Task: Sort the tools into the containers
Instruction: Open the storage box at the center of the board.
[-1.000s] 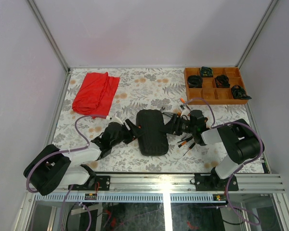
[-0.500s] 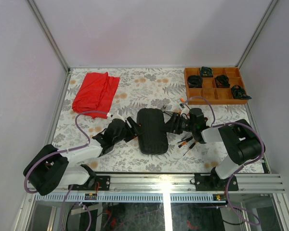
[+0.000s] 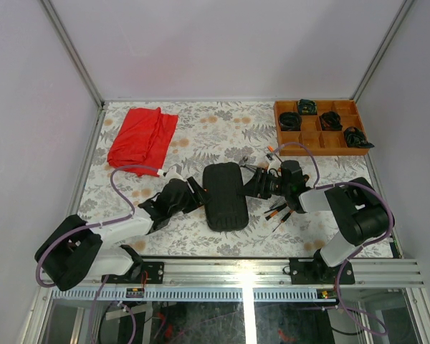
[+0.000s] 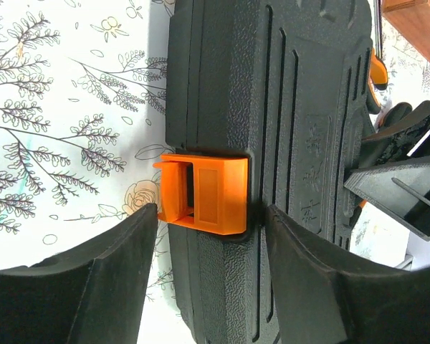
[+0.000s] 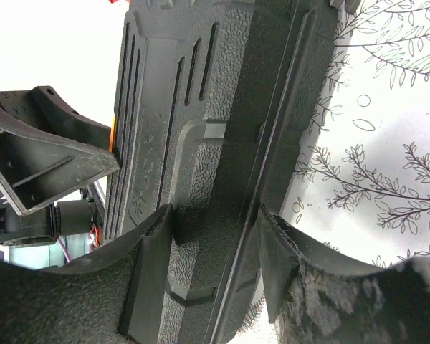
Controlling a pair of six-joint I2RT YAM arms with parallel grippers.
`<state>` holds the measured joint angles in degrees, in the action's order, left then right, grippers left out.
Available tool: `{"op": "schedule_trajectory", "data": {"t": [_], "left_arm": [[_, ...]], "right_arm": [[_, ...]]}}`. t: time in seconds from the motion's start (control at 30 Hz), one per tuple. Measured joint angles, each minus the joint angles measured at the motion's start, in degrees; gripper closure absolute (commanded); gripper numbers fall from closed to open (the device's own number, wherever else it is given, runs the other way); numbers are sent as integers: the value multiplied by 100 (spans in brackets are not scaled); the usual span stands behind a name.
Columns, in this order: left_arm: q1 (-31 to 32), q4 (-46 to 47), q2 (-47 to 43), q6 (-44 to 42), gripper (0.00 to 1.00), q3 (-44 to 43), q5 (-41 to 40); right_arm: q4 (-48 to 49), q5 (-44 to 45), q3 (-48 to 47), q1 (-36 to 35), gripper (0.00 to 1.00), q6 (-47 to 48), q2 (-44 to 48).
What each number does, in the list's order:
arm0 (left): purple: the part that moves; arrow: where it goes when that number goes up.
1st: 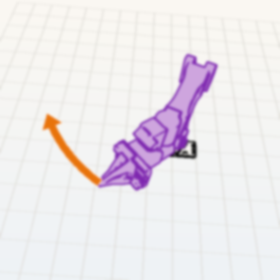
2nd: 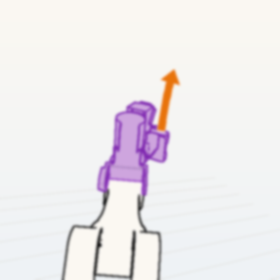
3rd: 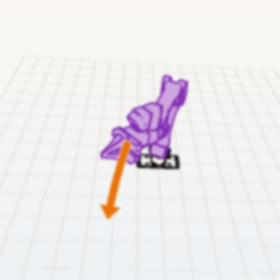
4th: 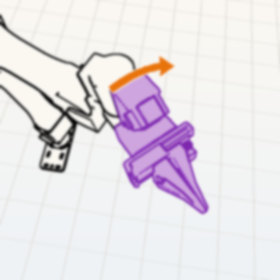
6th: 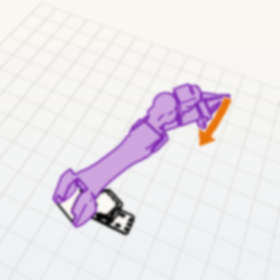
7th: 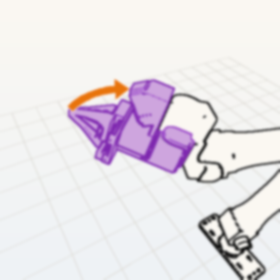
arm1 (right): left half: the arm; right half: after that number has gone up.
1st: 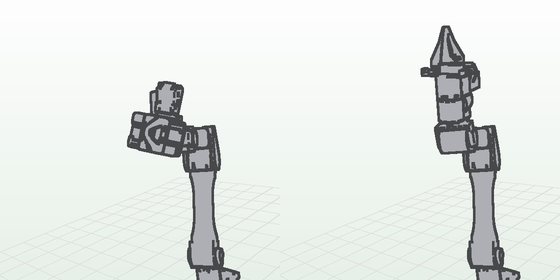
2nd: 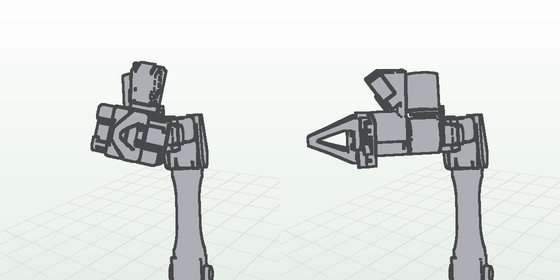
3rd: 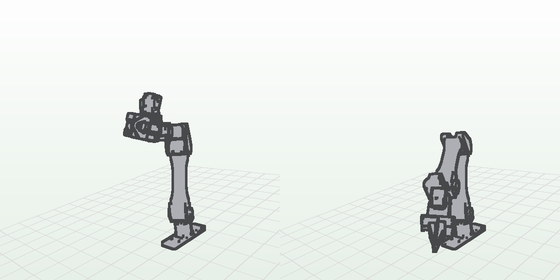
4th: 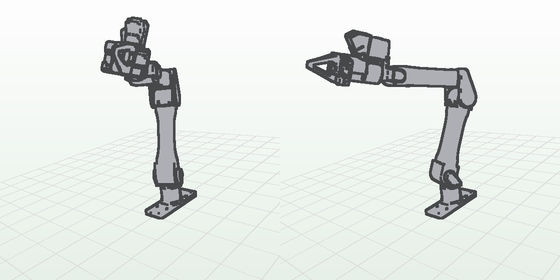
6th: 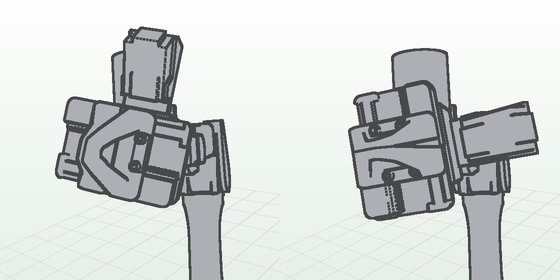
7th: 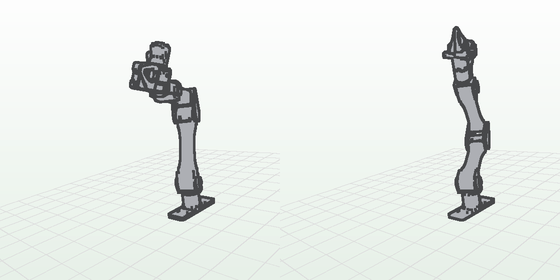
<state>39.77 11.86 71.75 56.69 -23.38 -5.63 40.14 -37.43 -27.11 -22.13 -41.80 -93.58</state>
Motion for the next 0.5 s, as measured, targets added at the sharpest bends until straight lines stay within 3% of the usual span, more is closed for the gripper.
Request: {"op": "schedule_trajectory", "data": {"t": [0.5], "left_arm": [[-9,533,-267,376,61,428,-79]], "right_arm": [[-15,-9,-4,0,60,2,0]]}}
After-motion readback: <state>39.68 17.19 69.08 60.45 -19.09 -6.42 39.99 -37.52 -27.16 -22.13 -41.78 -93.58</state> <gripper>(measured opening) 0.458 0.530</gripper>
